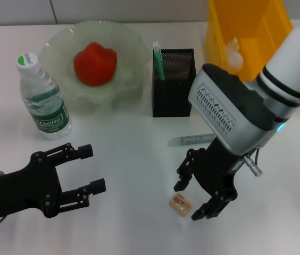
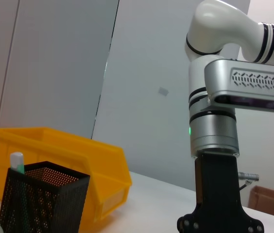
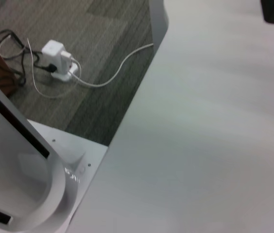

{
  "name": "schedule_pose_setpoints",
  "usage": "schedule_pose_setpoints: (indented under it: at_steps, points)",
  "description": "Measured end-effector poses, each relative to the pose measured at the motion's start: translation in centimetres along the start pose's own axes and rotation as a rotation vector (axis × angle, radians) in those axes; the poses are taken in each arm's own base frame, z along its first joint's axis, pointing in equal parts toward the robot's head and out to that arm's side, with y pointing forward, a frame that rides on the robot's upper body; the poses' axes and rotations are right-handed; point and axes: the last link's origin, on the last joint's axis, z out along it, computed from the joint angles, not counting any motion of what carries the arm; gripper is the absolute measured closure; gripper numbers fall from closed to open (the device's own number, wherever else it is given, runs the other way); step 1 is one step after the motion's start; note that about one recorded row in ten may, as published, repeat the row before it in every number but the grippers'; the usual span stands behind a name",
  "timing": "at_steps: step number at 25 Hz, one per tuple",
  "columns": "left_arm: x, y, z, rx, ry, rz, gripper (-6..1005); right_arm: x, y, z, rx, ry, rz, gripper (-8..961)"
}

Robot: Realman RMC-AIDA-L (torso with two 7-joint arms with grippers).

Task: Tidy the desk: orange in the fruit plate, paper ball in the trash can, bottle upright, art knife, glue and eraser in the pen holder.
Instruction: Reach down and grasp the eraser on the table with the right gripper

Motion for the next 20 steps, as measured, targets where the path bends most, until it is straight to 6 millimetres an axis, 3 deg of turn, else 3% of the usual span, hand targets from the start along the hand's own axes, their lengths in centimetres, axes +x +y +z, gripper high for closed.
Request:
schedule_pose_setpoints:
  at_steps: [20]
  points:
    - [-0.1,-0.1,0.4,0.011,0.004,0.000,216,-0.3,-0.4,1.9,0.027,0.056,-0.075,328]
